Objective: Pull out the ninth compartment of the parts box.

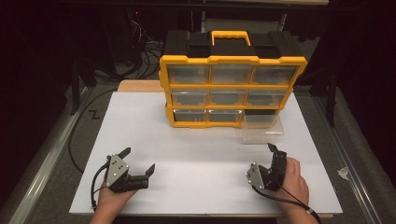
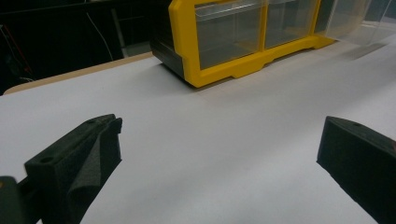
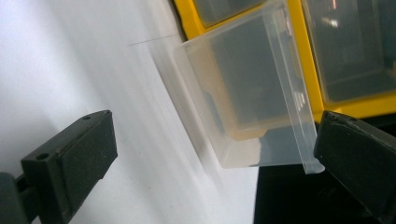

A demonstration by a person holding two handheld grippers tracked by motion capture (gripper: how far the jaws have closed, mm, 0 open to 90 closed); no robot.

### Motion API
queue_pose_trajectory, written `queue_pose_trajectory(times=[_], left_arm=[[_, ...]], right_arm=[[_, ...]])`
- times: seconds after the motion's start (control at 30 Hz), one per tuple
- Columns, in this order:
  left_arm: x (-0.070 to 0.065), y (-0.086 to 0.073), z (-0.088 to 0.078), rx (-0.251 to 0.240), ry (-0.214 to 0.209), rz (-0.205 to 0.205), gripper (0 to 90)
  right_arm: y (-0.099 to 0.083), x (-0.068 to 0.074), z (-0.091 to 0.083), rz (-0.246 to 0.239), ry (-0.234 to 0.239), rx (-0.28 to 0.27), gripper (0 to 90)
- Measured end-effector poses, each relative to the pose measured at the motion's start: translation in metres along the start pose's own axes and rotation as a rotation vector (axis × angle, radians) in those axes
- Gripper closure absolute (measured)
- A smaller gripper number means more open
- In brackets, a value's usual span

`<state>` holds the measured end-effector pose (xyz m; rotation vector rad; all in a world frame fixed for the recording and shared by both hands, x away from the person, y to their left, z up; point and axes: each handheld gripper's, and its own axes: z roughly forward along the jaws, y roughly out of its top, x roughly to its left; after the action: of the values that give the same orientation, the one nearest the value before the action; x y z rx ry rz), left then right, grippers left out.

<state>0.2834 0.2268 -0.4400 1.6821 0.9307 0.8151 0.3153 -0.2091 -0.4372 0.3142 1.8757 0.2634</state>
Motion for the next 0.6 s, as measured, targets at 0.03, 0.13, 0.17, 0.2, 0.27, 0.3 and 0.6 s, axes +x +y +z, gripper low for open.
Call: queue_pose_trajectory(times=[0.03, 0.13, 0.17, 0.2, 0.27, 0.3, 0.6], left_arm=[[0.000, 0.000, 0.000, 0.001, 0.000, 0.001, 0.2], [0.000, 0.000, 0.000, 0.000, -0.001, -0.002, 0.2], [0.000, 0.000, 0.000, 0.000, -0.002, -0.001, 0.2], [0.000, 0.000, 0.000, 0.000, -0.002, -0.002, 0.2], [0.000, 0.000, 0.000, 0.001, -0.002, -0.002, 0.2], [0.000, 0.000, 0.000, 0.000, -0.002, -0.003, 0.2], [0.000, 0.000, 0.001, 0.005, -0.004, -0.004, 0.2]], right_arm=[[-0.001, -0.001, 0.000, 0.021, 0.009, 0.000, 0.6], [-0.003, -0.004, 0.001, 0.083, 0.037, -0.006, 0.6], [-0.004, -0.005, 0.001, 0.113, 0.049, -0.006, 0.7], [-0.005, -0.005, 0.001, 0.150, 0.057, -0.002, 0.7], [-0.006, -0.006, 0.002, 0.225, 0.083, -0.013, 0.7], [-0.008, -0.010, 0.002, 0.272, 0.108, -0.028, 0.7], [-0.016, -0.020, 0.000, 0.511, 0.181, -0.061, 0.8]])
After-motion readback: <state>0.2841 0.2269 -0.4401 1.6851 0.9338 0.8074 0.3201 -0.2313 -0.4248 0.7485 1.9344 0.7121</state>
